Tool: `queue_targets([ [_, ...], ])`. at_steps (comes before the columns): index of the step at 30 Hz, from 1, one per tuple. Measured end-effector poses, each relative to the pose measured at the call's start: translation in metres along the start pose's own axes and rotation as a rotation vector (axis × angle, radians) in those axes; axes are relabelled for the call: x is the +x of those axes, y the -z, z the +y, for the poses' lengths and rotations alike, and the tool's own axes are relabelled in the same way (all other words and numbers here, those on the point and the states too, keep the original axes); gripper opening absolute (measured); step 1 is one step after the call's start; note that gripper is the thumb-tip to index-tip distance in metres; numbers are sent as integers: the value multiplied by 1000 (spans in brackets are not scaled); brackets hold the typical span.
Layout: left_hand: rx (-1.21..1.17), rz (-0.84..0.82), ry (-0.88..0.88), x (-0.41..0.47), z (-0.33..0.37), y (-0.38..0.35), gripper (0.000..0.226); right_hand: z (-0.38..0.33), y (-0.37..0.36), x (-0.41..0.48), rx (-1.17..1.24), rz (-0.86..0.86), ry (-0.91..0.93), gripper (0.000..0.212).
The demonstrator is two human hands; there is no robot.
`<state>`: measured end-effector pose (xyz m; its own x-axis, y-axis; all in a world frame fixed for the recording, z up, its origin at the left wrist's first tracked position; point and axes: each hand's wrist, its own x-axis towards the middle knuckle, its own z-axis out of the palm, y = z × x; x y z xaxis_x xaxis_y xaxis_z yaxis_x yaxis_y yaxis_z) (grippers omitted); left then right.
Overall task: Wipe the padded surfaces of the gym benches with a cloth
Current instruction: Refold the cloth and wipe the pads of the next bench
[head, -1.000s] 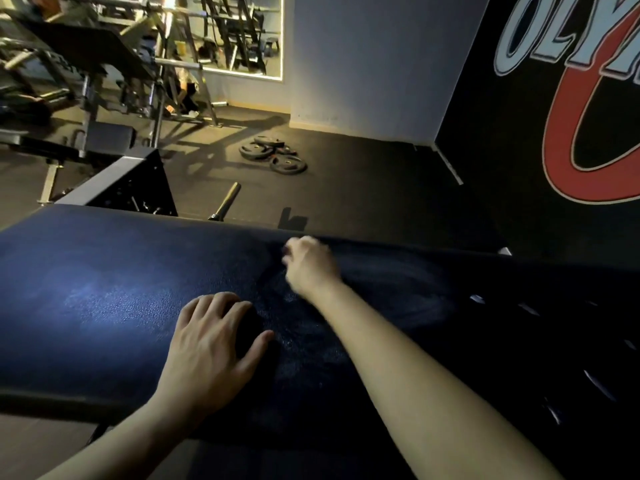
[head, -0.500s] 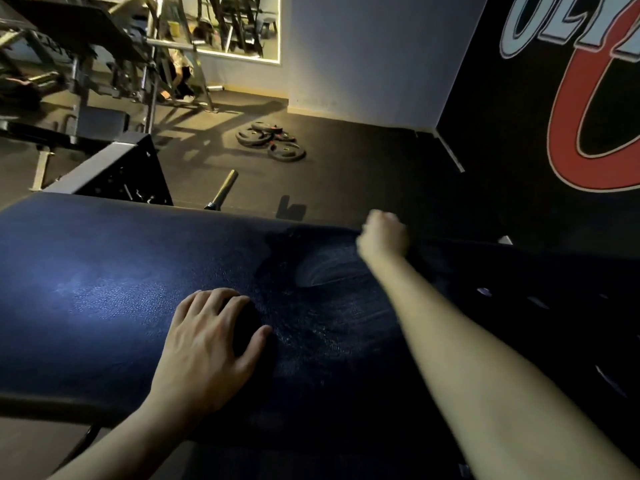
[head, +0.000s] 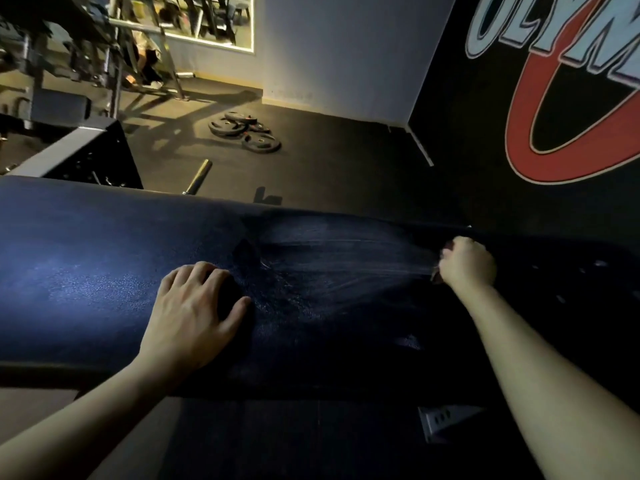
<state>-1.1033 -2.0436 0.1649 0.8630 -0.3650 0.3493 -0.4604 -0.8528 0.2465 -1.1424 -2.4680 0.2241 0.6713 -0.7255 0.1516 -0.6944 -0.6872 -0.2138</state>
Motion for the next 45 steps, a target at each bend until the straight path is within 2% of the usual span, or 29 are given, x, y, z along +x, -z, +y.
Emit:
queue_targets([
  [1,6,-3,-2,0,0,-1,45,-10,-1,-12,5,8,-5,16],
  [3,10,5,-6,0,0,-2,46,-56,-14,-48,45,21,101,13],
  [6,-5,5,3,-1,0,-2,47,-144,-33,-127,152,-103,404,10],
  [9,-13,0,1,-3,-2,-1,49,-168,-31,-173,174,-195,661,14],
  [11,-10,-12,-9,-4,-4,-1,50,-133,-24,-154,126,-128,619,20],
  [16,-8,-1,-3,-3,-3,-1,50,11,16,-64,-82,9,28,13],
  [18,-3,3,-7,-2,-3,-2,50,11,17,-69,-70,25,-42,12],
  [21,-12,4,-10,-1,-2,-2,49,-69,-8,-121,51,39,129,10],
  [24,-35,-1,-9,-4,-3,-1,50,-163,-24,-203,198,-127,439,10],
  [26,-44,-7,-6,-5,-6,0,50,-184,-22,-231,215,-186,593,15],
  [27,-42,-17,-7,-5,-7,0,51,-177,-19,-227,210,-167,614,17],
  [29,-41,-24,-8,-4,-10,0,51,-134,-15,-204,133,-91,529,20],
  [33,-45,-9,-15,-4,-7,-1,49,-2,12,-139,-28,35,101,29],
  [34,-39,-5,-12,-4,-6,-1,48,18,19,-133,-55,58,22,28],
  [36,-15,-9,-9,-3,-5,-2,48,14,20,-142,-54,93,-60,21],
  [38,-9,-9,-6,-3,-3,-2,47,-32,8,-172,12,104,-5,17],
  [42,-14,-19,-16,-5,-6,-1,50,-138,-15,-262,158,-5,404,9],
  [44,-28,-25,-26,-5,-7,0,52,-138,-12,-277,179,-59,534,12],
  [45,-32,-28,-28,-6,-6,1,53,-121,-8,-270,174,-33,526,14],
])
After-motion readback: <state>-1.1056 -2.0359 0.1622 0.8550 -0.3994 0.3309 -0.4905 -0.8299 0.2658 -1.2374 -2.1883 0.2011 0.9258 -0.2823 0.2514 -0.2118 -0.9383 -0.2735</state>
